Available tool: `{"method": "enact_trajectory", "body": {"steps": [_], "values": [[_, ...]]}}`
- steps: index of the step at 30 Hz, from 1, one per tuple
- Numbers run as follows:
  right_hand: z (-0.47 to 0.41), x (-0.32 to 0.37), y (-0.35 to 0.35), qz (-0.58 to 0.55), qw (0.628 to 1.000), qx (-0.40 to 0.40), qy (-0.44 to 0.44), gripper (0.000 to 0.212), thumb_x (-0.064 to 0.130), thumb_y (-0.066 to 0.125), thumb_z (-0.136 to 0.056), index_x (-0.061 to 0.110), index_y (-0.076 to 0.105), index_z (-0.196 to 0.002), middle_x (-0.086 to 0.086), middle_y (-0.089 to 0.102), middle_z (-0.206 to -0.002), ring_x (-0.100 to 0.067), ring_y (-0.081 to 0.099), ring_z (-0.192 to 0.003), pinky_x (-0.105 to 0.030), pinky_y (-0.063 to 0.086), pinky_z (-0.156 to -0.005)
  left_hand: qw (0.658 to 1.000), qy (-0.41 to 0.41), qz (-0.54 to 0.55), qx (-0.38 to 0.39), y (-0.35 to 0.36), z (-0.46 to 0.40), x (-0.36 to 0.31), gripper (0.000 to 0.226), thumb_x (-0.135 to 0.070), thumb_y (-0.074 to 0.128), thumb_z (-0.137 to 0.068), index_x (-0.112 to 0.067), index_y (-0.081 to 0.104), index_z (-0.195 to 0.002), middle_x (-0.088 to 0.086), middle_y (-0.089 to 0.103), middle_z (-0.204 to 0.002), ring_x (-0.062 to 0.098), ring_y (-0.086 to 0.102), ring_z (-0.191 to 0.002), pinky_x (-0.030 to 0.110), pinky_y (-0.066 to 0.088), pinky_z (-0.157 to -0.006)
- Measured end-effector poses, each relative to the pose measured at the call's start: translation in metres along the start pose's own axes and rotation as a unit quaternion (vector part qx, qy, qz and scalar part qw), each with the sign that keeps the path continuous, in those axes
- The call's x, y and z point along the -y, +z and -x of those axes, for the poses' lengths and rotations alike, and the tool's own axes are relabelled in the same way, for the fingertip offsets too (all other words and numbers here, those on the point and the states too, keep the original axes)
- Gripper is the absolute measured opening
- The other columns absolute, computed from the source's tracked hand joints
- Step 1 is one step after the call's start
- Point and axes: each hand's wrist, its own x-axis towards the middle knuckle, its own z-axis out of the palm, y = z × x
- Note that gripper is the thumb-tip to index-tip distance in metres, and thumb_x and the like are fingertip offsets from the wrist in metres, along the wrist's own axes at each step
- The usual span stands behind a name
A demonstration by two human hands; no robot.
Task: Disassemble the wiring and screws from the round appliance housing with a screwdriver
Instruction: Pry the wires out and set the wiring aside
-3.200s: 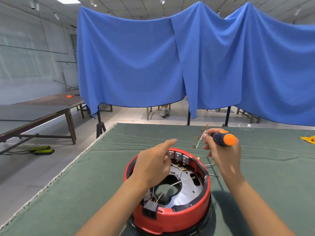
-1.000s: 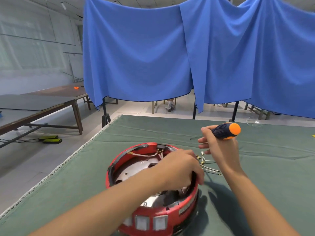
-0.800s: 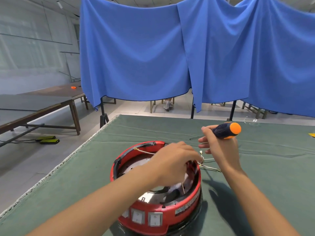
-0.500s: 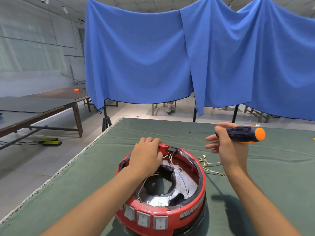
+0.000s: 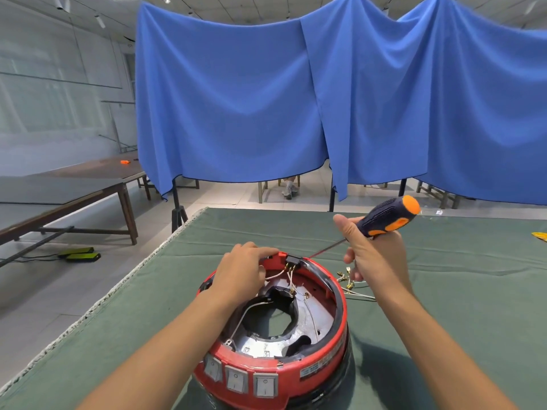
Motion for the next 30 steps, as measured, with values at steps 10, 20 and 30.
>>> {"method": "enact_trajectory", "body": {"steps": [10,20,30], "values": [[-0.01,0.005,-0.005,-0.331,0.894,0.241,0.181,0.037,0.016,0.03,-0.095,0.011,0.059,-0.118,-0.021,0.069,-0.11,-0.035,0.069,-0.096,-0.04,0.056,-0.07,1.0,-0.003,0.002,-0.005,-0.001,0.002,-0.002,0.055,-0.01,0.045,-0.086,-0.039,0.053,-0.131,-0.003,0.057,-0.118,0.021,0.047,-0.109,0.036,0.039,-0.094],[-0.004,-0.004,0.01,0.067,0.984,0.15,0.065,0.051,0.007,0.067,-0.087,0.02,0.034,-0.123,-0.011,0.065,-0.107,-0.024,0.064,-0.086,-0.045,0.054,-0.086,1.0,0.008,-0.009,0.002,0.003,0.0,-0.002,0.048,-0.022,0.046,-0.087,-0.033,0.052,-0.134,0.001,0.055,-0.126,0.022,0.044,-0.116,0.037,0.035,-0.1],[0.016,-0.006,-0.013,0.222,0.968,0.118,-0.025,0.03,0.012,0.077,-0.076,0.028,0.064,-0.097,0.007,0.068,-0.084,-0.006,0.061,-0.064,-0.017,0.048,-0.053,0.998,0.015,-0.056,0.0,0.002,0.001,-0.005,0.045,-0.029,0.043,-0.091,-0.03,0.049,-0.135,0.005,0.055,-0.126,0.025,0.045,-0.116,0.039,0.036,-0.097]]}}
